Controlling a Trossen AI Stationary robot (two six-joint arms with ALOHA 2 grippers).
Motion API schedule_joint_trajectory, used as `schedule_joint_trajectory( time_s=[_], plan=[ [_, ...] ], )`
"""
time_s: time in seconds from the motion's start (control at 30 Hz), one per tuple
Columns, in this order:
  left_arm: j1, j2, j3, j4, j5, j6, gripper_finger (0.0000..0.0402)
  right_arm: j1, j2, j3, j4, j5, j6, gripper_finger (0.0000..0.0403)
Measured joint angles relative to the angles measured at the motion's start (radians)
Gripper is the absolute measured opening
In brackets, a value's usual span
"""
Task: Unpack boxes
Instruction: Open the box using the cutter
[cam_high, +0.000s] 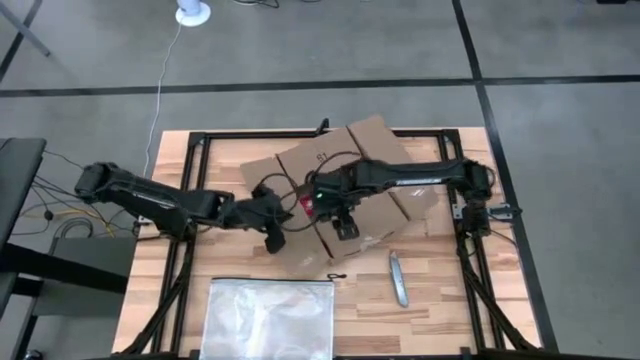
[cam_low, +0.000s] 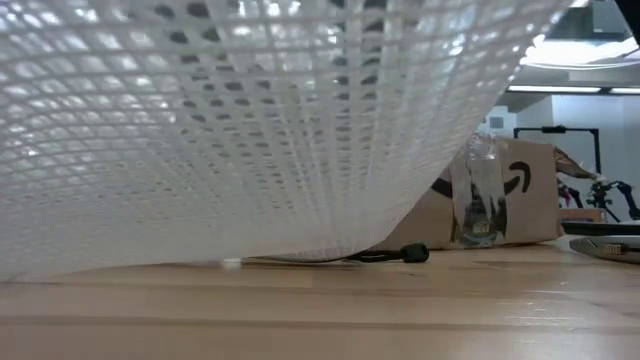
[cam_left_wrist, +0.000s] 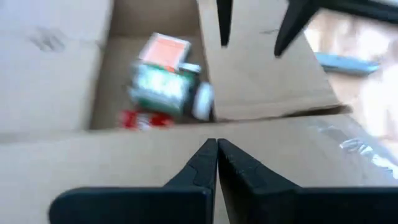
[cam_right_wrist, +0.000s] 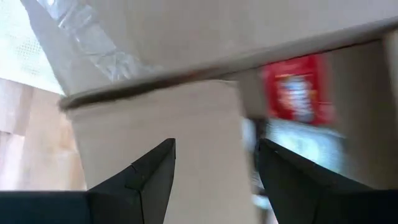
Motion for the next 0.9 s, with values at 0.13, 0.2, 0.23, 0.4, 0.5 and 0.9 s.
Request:
schedule_joint_trajectory(
  time_s=[0.13,0.2,0.23,0.4,0.5,0.9],
  plan=[
    [0.072,0.044,0.123,0.003,-0.028,0.147,0.0,-0.054,-0.091,-0.019,0.035,0.103,-0.086,0.0208],
    [0.131,0.107,0.148,0.035,0.015,0.182,0.0,-0.107,-0.115,-0.039,0.062,0.109,-0.117,0.0208],
    [0.157,0.14,0.164,0.06,0.037,0.188,0.0,-0.138,-0.122,-0.057,0.092,0.111,-0.136,0.0207],
    [0.257,0.317,0.234,0.081,0.094,0.183,0.0,-0.27,-0.116,-0.191,0.28,0.111,-0.279,0.0208],
    [0.267,0.392,0.246,0.075,0.105,0.153,0.0,-0.301,-0.11,-0.278,0.359,0.118,-0.347,0.0207],
    [0.24,0.425,0.25,0.078,0.109,0.049,0.0,-0.315,-0.11,-0.54,0.735,0.179,-0.494,0.0204]
  ],
)
